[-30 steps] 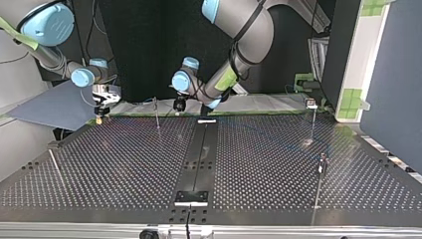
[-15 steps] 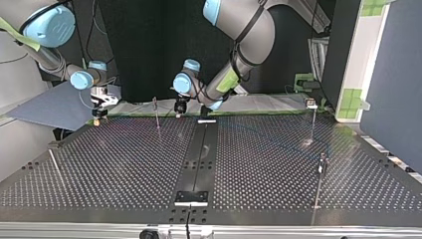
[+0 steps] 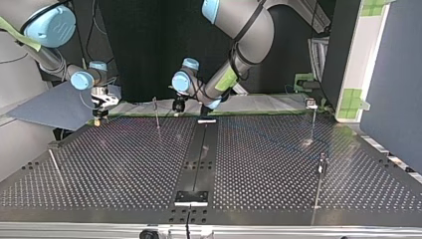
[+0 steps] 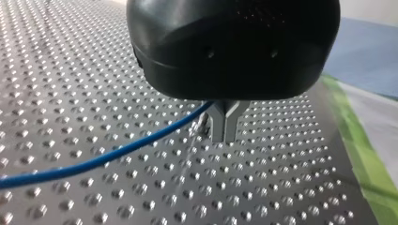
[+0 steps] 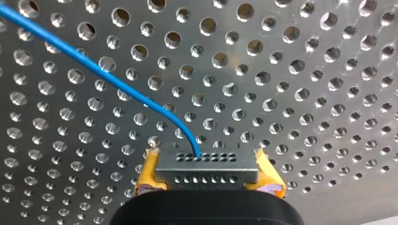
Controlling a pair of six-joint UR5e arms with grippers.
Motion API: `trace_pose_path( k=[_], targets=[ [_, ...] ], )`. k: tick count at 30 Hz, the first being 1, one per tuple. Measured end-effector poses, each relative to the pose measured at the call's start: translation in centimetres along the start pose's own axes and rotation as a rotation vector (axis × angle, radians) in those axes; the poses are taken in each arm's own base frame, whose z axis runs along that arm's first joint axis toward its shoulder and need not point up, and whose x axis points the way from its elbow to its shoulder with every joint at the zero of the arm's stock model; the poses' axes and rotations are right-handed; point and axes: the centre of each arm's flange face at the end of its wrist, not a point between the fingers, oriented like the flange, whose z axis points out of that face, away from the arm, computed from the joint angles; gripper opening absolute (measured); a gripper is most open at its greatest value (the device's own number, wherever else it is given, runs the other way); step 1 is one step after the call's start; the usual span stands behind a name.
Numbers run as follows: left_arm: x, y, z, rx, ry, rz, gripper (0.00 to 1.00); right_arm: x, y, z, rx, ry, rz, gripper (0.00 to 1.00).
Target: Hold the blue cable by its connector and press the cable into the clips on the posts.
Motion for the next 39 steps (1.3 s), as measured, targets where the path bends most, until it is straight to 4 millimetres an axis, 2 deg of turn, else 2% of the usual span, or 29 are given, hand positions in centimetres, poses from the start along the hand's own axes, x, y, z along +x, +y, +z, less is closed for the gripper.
trace_pose_path(
  k=[1,2,3,4,5,6,7,8,20,30,39],
  targets=[
    [0.1,-0.1,-0.1,0.006,0.002,0.007,0.05,0.0,0.0,0.0,0.0,0.0,0.0,0.0],
    [0.1,-0.2,-0.1,0.013,0.004,0.015,0.17,0.0,0.0,0.0,0.0,0.0,0.0,0.0],
    [0.2,-0.4,-0.2,0.022,0.009,0.026,0.17,0.0,-0.1,0.0,0.001,-0.001,-0.001,0.0],
    [0.3,-0.5,-0.2,0.029,0.011,0.034,0.35,-0.1,-0.1,0.0,0.001,-0.001,-0.001,0.0],
    [0.4,-0.5,-0.3,0.036,0.014,0.042,0.66,-0.1,-0.2,0.0,0.002,-0.001,-0.001,0.0],
    [0.4,-0.6,-0.3,0.046,0.018,0.053,0.66,-0.1,-0.2,0.0,0.003,-0.002,-0.001,0.0],
    [0.5,-0.7,-0.3,0.054,0.021,0.061,0.86,-0.1,-0.3,0.0,0.003,-0.002,-0.001,0.0],
    [0.6,-0.8,-0.4,0.06,0.025,0.069,1.0,-0.1,-0.3,0.0,0.004,-0.002,-0.001,0.0],
    [1.4,-0.8,-1.6,0.063,0.108,0.166,1.0,-0.3,-0.9,0.0,0.012,-0.005,-0.002,0.0],
    [1.7,-3.2,-3.3,0.137,0.157,0.222,1.0,-0.5,-1.3,0.0,0.019,-0.01,-0.001,0.0],
    [-0.8,-4.8,-3.9,0.157,0.119,0.215,1.0,-0.4,-1.4,0.1,0.022,-0.01,-0.001,0.0]
  ],
)
